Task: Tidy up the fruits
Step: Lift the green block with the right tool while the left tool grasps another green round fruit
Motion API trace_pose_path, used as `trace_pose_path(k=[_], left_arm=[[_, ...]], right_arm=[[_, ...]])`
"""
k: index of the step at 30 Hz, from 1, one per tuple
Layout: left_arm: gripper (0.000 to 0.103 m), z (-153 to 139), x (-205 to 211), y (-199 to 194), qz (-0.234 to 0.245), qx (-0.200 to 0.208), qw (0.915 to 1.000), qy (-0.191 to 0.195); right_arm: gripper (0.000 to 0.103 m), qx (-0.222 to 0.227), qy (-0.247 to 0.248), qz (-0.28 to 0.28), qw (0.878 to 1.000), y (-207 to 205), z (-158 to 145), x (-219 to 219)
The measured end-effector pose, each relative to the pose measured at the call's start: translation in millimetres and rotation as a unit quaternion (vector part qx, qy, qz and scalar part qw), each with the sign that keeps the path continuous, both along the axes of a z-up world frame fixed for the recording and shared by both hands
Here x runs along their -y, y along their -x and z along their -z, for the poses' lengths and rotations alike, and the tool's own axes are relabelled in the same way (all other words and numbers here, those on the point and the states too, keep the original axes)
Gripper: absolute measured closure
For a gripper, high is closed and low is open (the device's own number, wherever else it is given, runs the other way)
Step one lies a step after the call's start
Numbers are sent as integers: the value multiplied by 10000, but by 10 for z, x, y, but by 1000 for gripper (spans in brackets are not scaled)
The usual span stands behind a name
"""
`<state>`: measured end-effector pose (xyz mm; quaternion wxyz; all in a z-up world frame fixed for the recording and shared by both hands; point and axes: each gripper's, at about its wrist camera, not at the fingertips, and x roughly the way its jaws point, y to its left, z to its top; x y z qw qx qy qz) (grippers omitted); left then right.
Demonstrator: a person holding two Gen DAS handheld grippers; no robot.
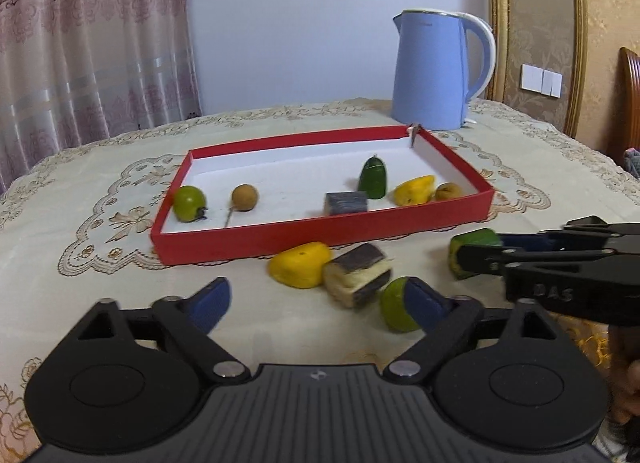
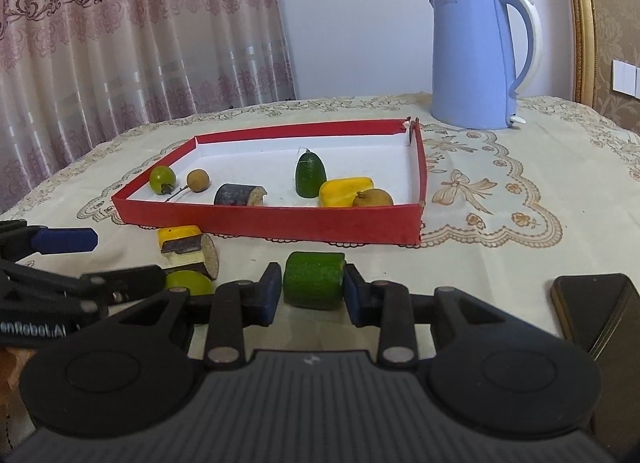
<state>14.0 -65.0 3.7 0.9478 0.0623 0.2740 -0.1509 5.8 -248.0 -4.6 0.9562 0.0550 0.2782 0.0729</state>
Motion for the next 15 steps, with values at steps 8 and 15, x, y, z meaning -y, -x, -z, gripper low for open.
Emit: trace_pose_path(k=[8,15], left_arm=[[6,0,155,9,-33,6,10000,-8],[22,75,202,-116,-7,-239,9997,-48]], right_arm=[[72,-27,-115,17,9999,-9,6,37],[71,-61,-318,32,9995,-18,23,100]])
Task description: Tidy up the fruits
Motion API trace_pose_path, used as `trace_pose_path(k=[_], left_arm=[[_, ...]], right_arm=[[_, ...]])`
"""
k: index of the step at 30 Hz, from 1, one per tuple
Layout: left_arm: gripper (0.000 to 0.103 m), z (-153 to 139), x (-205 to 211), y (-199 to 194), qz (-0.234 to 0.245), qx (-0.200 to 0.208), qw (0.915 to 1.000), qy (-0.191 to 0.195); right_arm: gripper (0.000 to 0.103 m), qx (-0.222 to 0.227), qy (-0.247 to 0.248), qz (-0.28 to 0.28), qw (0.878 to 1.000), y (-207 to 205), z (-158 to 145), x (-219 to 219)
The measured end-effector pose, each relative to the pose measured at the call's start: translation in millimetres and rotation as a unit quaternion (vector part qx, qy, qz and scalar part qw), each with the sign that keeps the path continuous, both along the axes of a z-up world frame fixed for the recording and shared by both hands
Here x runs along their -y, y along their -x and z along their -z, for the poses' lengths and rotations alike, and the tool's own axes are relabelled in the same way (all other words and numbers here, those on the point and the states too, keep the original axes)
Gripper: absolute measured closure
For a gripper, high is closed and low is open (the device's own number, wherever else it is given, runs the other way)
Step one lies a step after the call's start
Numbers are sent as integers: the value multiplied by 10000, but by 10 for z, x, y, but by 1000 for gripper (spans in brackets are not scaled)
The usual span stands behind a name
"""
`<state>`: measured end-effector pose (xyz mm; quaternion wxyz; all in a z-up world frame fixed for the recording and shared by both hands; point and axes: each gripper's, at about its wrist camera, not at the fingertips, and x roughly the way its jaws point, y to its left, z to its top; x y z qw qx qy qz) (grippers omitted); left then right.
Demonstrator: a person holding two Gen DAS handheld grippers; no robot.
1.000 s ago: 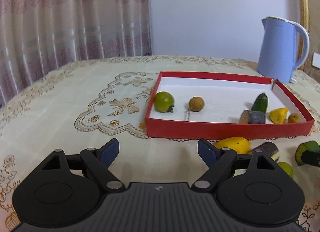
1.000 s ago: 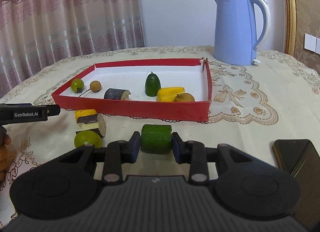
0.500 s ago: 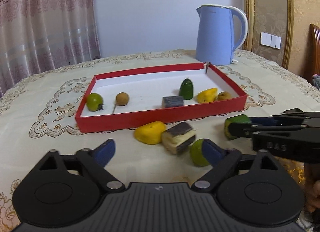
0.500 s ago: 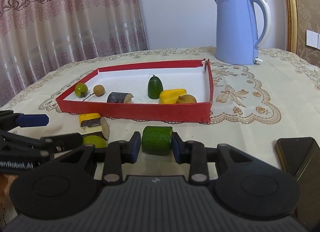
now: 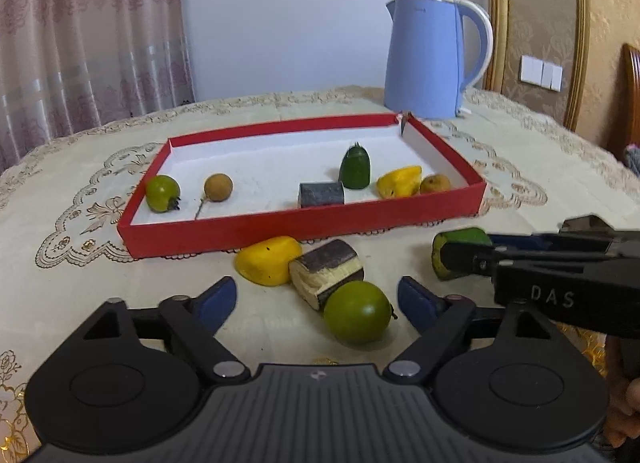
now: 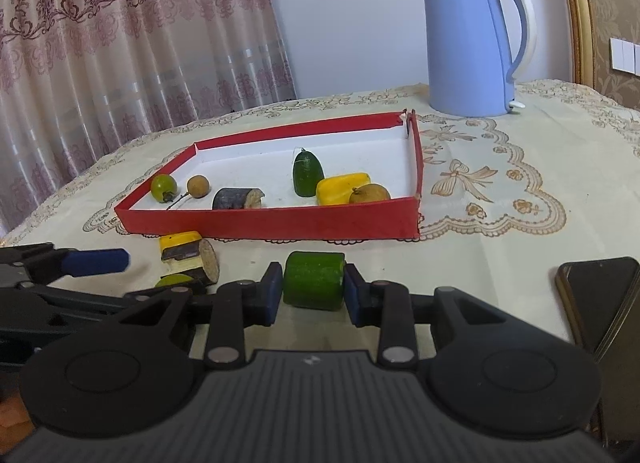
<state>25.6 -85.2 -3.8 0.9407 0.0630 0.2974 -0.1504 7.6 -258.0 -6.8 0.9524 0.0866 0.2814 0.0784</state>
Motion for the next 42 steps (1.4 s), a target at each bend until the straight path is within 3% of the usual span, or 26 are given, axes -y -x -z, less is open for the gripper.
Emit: trace_pose_path(k=[2,4,6,9,14,21,28,31,34,35,38,39,42], left_arm=[[35,36,35,-12,151,-85,9998,-25],[61,60,63,-11,314,-218,9993,34],[69,69,93,24,445,-227,9987,39],[70,65,68,91,507,-102,9987,-1],[70,8,-162,103,421,-134,9986,274],[70,-72,-486,76,-88,48,9998,159],[70,-238,-626,5,-285,391,9988,-18],[70,-312,-640,-52,-356,514,9980,-61],[70,-348,-663,-90,-428,547,9976,-55],[70,-346,-676,-97,-431,535,9976,-43],[70,-321,-676,-92,-418,493,9979,-29],[70,-311,-669,-84,-409,498,9979,-43],[70,-293,-646,-87,-412,487,9979,-63]], right_arm=[[71,11,35,-4,10000,0,-4,-11],[71,15,45,-6,10000,2,-3,-15],[71,9,33,-5,10000,3,-2,-14],[71,7,32,-5,10000,5,-2,-13],[71,12,65,-7,10000,6,0,-15],[72,74,171,3,9998,21,-11,-46],[72,272,198,-137,9993,85,-130,-170],[79,338,421,-141,9984,99,-179,-246],[79,255,694,-89,9972,84,-155,-286],[76,221,725,-20,9971,81,-140,-284],[30,202,799,-4,9966,96,-100,-285],[25,274,847,-11,9960,118,-100,-303],[25,228,1167,-53,9929,87,-89,-388]])
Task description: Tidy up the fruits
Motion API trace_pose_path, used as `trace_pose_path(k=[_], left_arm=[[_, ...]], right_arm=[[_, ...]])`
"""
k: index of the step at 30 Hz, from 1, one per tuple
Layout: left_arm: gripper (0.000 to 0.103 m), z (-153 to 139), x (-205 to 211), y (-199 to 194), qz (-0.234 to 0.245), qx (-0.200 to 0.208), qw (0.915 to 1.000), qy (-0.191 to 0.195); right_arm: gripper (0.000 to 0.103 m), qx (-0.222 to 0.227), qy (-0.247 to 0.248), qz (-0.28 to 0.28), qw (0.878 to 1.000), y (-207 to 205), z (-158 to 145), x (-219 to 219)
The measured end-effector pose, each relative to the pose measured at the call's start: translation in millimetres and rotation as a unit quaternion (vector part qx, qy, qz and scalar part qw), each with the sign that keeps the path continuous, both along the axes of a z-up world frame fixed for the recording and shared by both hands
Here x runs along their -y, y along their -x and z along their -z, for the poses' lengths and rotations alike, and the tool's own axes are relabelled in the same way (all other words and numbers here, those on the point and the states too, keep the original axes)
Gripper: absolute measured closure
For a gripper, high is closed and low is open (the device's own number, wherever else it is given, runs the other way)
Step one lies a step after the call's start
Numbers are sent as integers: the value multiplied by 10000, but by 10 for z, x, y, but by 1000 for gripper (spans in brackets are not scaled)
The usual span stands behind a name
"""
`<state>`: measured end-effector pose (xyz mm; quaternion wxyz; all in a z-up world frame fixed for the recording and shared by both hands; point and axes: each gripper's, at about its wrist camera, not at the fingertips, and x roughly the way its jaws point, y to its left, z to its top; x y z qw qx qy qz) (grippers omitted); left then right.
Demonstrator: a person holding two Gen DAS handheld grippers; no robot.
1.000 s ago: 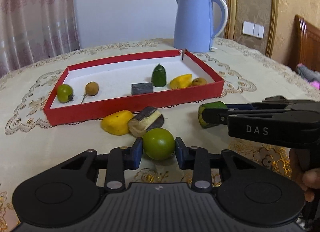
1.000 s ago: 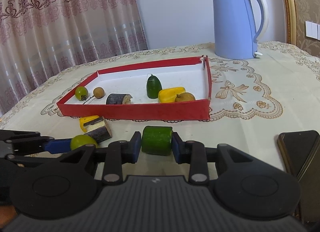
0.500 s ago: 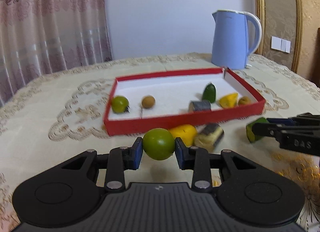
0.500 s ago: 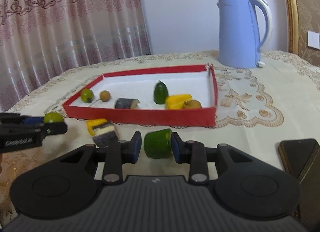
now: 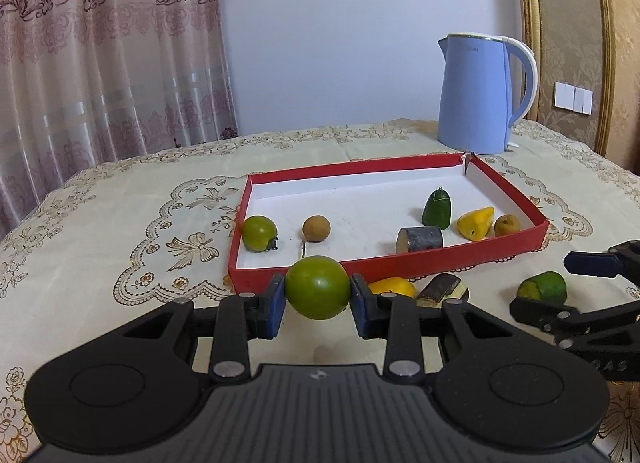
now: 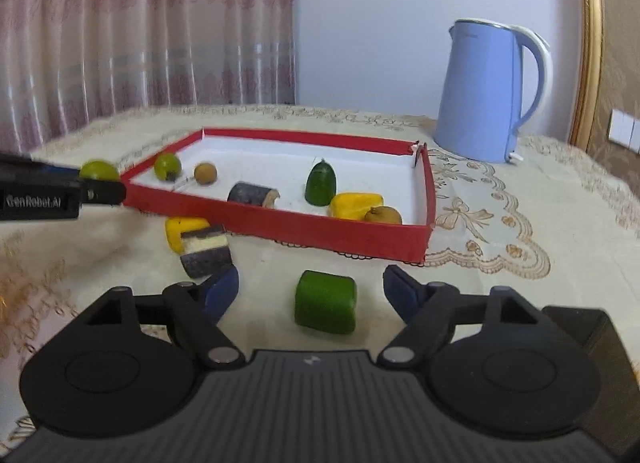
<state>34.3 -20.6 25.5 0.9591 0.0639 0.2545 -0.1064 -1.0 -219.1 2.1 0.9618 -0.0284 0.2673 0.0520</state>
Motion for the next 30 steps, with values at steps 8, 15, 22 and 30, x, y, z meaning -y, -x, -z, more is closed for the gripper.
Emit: trace_pose_path(k=[8,15,22,30], left_arm=[[70,-45,-19,-66,-38,-8,10000,42],[70,-65,22,-122,-28,31,10000,-21],[70,-215,93,-370,22,107,9999,-51],[70,-301,314,-793,125,18,9998,-126]], right_arm=[[54,-160,138,211,9996,-73,68,11],[72,-231,80,129,9996,-41,78,3],[72,-143,-59,26,9999,10,47,20],[72,-123,-208,7,9997,17,53,65]])
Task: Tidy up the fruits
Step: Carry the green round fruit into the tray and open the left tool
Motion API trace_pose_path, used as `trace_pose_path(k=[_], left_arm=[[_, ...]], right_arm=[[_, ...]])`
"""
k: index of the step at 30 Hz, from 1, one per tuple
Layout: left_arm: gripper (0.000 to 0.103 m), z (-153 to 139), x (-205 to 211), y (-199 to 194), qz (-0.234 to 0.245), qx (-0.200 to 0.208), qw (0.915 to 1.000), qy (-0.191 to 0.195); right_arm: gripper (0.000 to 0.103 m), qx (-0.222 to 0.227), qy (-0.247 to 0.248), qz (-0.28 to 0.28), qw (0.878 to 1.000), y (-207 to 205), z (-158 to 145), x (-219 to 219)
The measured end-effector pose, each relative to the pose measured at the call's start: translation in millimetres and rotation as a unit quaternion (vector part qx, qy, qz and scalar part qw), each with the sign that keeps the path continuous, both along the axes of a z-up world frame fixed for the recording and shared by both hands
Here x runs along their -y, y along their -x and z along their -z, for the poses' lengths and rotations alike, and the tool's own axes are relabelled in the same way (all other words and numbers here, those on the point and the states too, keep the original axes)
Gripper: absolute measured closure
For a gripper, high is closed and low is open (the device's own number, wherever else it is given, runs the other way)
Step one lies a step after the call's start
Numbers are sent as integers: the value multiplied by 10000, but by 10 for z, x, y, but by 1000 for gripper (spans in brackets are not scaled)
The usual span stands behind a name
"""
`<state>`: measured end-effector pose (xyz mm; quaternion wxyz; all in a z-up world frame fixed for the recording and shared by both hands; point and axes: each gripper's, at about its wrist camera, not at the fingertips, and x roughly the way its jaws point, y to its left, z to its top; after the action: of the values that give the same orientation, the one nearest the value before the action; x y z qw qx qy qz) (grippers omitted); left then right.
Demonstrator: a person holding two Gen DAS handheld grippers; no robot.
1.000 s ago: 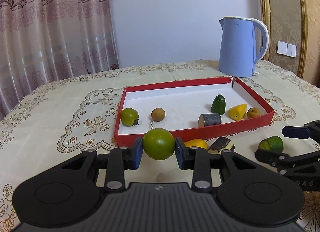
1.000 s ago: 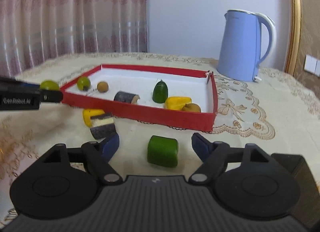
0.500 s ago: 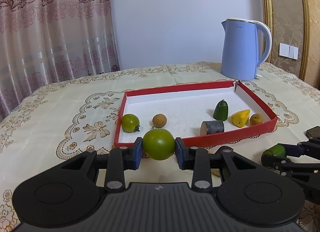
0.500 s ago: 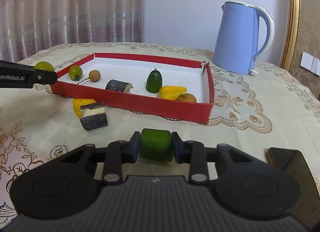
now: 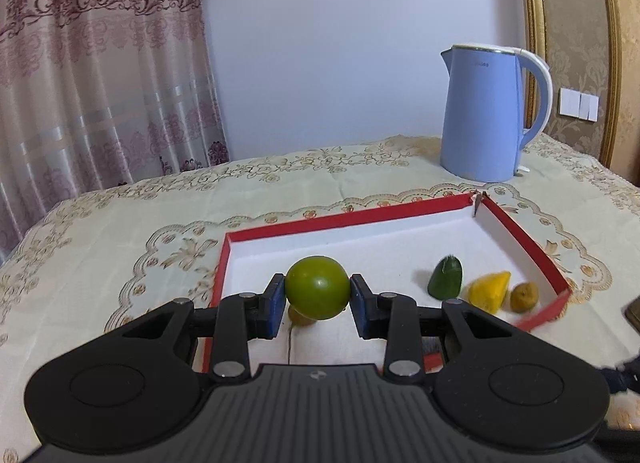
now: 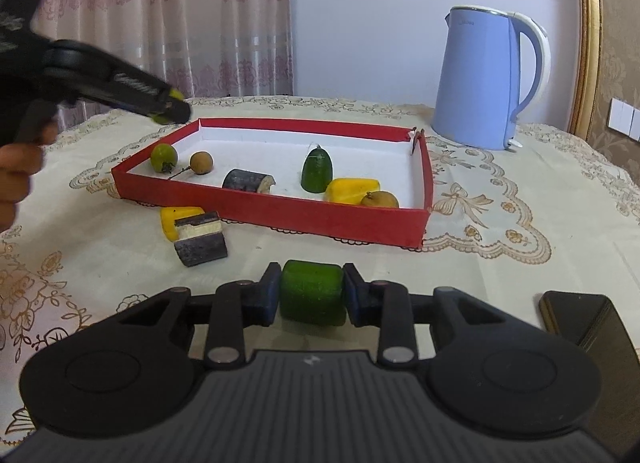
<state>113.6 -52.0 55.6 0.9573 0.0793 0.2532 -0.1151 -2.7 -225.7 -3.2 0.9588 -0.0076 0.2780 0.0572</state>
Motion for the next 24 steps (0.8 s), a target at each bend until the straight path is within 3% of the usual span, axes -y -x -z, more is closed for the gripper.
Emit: trace_pose_path(k=[11,24], left_arm=[[70,115,366,-501,-248,-115,9986,-457],[69,262,566,-833,-459,-316,9958,-724]], right_arm=[[72,-12,-104,-24,9999,-2,0,24],[72,-12,-96,-30,9999,-4,0,20]])
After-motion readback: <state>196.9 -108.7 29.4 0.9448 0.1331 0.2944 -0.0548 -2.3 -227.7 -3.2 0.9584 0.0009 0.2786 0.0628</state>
